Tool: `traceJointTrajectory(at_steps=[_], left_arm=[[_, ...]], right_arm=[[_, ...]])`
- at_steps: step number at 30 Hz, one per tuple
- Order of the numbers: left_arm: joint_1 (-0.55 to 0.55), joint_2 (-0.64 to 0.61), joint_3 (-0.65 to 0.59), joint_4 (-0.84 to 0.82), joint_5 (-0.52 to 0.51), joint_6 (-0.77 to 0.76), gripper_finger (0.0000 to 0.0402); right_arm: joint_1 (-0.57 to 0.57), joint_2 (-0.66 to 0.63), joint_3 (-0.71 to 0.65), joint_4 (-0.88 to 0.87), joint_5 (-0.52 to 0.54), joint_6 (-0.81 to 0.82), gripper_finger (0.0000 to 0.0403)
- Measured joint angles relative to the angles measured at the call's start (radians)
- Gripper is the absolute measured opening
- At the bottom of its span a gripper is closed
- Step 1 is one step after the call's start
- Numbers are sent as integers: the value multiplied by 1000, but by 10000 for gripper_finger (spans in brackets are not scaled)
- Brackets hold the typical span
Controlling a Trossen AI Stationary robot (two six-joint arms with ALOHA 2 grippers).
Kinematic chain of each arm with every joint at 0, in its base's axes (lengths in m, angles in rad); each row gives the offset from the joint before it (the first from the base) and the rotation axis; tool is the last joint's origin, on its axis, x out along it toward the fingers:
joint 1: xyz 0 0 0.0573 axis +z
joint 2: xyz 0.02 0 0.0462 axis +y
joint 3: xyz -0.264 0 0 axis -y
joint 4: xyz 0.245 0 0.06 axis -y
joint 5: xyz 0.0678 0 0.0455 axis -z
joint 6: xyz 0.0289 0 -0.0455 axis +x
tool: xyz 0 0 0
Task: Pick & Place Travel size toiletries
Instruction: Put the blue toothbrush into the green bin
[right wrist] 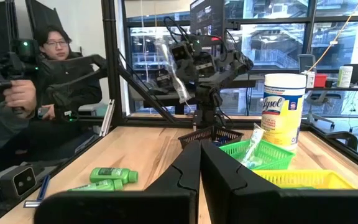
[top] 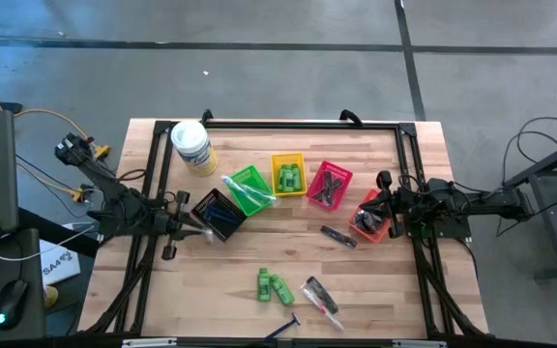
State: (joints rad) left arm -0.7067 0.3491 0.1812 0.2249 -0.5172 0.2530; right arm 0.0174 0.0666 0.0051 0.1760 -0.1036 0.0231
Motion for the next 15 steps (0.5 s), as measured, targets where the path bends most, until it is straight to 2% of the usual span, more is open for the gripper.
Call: traceJointTrajectory(at_steps=[7, 9, 15], left_arm=[[0, -101, -67, -20, -60, 5, 16], [0, -114, -75, -21, -92, 5, 16], [0, -121, -75, -52, -98, 4, 16]], right_arm=[[0, 0, 0, -1, -1, 3, 5], [0, 0, 0, -1, -1, 3, 5], [0, 0, 0, -8, -3, 3, 5]])
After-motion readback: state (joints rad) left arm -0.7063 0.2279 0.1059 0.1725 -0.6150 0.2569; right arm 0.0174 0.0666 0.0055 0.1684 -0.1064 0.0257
